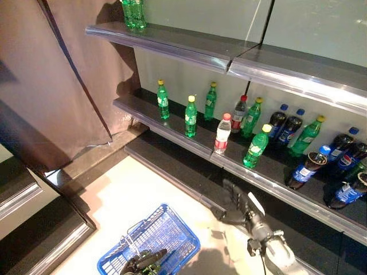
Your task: Pick up the drink and place into the basket.
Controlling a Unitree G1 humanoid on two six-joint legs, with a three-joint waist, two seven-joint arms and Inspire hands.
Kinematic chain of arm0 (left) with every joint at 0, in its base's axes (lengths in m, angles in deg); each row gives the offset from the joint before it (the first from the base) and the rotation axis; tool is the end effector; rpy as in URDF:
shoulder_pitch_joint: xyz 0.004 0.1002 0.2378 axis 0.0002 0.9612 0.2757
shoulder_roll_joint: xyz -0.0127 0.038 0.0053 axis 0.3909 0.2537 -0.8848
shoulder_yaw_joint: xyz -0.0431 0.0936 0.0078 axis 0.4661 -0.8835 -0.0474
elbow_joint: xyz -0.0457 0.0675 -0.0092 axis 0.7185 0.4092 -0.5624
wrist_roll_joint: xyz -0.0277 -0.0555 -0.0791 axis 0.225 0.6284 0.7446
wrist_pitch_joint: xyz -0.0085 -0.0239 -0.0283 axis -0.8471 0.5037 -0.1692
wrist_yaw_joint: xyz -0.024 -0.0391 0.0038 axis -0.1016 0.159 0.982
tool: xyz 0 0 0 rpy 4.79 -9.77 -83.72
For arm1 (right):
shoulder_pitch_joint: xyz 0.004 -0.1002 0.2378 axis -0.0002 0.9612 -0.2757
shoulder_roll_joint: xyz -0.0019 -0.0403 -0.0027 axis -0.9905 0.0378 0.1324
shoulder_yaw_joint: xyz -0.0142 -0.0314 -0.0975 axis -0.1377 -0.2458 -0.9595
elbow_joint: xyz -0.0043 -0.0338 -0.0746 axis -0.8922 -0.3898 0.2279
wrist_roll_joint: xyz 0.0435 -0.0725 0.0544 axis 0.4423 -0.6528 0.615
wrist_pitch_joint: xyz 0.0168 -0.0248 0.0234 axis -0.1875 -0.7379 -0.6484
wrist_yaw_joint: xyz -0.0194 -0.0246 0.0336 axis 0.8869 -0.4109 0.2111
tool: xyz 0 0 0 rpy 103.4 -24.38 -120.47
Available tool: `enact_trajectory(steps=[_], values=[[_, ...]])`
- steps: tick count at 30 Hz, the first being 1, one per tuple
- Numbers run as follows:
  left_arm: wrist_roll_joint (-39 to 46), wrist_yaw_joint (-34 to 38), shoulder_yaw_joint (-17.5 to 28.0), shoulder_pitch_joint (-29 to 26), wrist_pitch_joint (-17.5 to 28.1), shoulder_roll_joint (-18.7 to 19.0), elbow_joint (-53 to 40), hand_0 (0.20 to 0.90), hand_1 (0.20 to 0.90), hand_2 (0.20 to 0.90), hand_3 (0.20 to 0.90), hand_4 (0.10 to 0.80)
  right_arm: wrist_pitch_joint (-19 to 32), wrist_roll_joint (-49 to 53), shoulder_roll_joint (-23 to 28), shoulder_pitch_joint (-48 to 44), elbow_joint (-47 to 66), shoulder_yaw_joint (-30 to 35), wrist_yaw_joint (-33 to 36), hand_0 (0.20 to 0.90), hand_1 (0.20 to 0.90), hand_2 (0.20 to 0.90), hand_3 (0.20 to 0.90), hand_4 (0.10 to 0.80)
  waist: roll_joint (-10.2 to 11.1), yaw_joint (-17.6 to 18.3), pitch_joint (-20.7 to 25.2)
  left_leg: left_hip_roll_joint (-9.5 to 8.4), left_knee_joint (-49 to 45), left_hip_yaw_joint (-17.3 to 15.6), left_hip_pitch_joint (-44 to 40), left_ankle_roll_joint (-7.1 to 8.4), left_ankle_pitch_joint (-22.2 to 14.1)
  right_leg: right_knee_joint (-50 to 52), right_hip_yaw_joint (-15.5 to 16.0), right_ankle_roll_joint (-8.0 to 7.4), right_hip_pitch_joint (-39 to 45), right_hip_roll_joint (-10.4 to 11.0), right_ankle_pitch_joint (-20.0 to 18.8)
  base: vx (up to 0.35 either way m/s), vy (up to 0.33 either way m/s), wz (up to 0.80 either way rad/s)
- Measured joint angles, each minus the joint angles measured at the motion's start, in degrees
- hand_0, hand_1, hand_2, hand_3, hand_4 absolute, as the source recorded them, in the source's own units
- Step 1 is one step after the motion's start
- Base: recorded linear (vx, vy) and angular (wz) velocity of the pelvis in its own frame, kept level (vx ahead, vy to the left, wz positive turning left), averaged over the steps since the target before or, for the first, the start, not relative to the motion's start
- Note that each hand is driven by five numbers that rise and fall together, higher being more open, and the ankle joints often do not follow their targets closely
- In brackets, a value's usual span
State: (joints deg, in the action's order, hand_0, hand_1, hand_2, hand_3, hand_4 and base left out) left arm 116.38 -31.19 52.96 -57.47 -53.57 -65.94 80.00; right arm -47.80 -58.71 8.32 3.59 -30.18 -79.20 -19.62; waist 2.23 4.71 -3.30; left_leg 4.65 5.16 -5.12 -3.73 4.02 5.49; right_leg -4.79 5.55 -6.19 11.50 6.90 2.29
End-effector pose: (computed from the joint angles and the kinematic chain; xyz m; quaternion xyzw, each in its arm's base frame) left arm 0.0684 0.1896 -0.1099 -0.2057 0.4869 0.2184 0.8203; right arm 0.1515 -0.1844 0.0074 -0.0672 0.1046 0.0725 0.9896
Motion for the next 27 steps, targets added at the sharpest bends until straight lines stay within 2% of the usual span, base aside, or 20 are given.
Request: enact_trajectory(steps=[4,12,17,21,27], values=[[-1.41,-0.26,1.16,-0.03,0.06,-0.25,0.10,0.300,0.300,0.300,0.200,0.100,1.46,-0.05,0.12,-2.14,1.44,3.62,2.66,0.900,0.900,0.900,0.900,0.800,0.24,-0.10,-0.14,-0.01,0.05,-0.01,-0.02,0.00,-0.01,-0.01,0.01,-0.02,0.05,0.11,0.02,0.050,-0.027,0.00],[-4.62,-2.48,4.25,-0.44,0.17,-1.09,1.73,0.300,0.300,0.300,0.200,0.100,5.76,-0.06,0.60,-6.00,1.89,12.15,13.54,0.900,0.900,0.900,0.900,0.800,0.30,-0.28,-0.16,0.02,0.04,-0.02,0.04,0.01,-0.01,0.00,0.01,-0.02,-0.05,0.18,0.02,0.059,-0.032,0.00],[-5.32,-3.16,4.19,-0.99,0.21,-1.19,1.92,0.300,0.300,0.300,0.200,0.100,9.61,-0.22,0.60,-6.83,1.44,13.28,20.85,0.900,0.900,0.900,0.900,0.800,0.14,-1.21,-0.28,0.01,-0.12,0.00,0.79,0.05,0.03,0.00,0.01,0.00,-0.82,0.18,-0.02,0.019,-0.015,0.00],[-6.07,-3.41,4.12,-1.27,0.15,-1.19,1.01,0.300,0.300,0.300,0.200,0.100,9.79,-0.13,0.57,-8.52,-0.82,13.41,23.43,0.900,0.900,0.900,0.900,0.800,0.02,-1.58,-1.80,-0.09,-0.31,0.13,0.86,0.08,0.07,0.02,0.12,-0.03,-0.79,0.19,-0.02,0.039,-0.013,0.02],[-6.37,-2.70,1.53,-3.61,0.34,-1.54,-0.52,0.300,0.300,0.300,0.200,0.100,9.99,0.09,0.45,-12.33,-4.70,13.34,26.62,0.900,0.900,0.900,0.900,0.800,-1.92,-1.99,-5.92,-0.16,-0.69,0.77,4.20,-0.08,1.04,1.57,0.26,-0.10,-4.46,-0.22,-0.17,-0.122,-0.024,0.03]])
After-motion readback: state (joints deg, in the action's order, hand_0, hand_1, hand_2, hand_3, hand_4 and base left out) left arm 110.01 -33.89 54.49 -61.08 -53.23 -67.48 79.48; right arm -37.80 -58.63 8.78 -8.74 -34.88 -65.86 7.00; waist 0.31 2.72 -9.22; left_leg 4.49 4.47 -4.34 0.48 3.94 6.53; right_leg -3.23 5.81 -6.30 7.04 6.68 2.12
